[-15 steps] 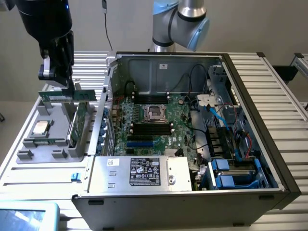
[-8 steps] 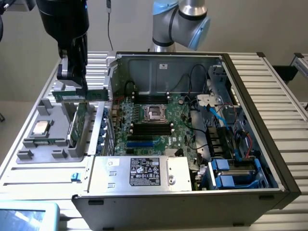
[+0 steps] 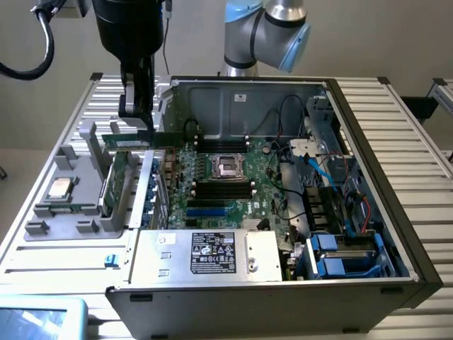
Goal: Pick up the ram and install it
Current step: 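Pick up the ram and move it above insertion slot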
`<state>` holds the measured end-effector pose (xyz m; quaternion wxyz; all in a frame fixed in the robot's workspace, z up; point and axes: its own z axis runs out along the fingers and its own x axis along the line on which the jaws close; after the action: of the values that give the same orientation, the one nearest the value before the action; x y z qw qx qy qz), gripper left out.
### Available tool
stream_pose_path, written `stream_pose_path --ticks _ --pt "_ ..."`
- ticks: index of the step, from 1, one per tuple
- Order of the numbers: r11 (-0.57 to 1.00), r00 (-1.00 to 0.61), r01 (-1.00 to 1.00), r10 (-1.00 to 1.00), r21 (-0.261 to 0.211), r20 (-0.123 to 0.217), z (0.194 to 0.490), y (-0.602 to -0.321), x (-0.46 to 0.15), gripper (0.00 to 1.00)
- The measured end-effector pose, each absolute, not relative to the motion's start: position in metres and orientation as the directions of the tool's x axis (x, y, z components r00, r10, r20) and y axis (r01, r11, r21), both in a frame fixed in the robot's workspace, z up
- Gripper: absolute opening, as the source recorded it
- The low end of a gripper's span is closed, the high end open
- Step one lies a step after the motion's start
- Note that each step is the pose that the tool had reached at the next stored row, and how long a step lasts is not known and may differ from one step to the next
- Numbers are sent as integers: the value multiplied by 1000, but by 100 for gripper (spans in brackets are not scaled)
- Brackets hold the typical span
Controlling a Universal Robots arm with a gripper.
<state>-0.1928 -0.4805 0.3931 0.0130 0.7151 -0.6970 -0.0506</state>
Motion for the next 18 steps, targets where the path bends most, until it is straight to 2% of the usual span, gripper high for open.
stream_pose_path --ticks 18 --pt "-32 27 -995 -998 89 -54 393 -481 -111 11"
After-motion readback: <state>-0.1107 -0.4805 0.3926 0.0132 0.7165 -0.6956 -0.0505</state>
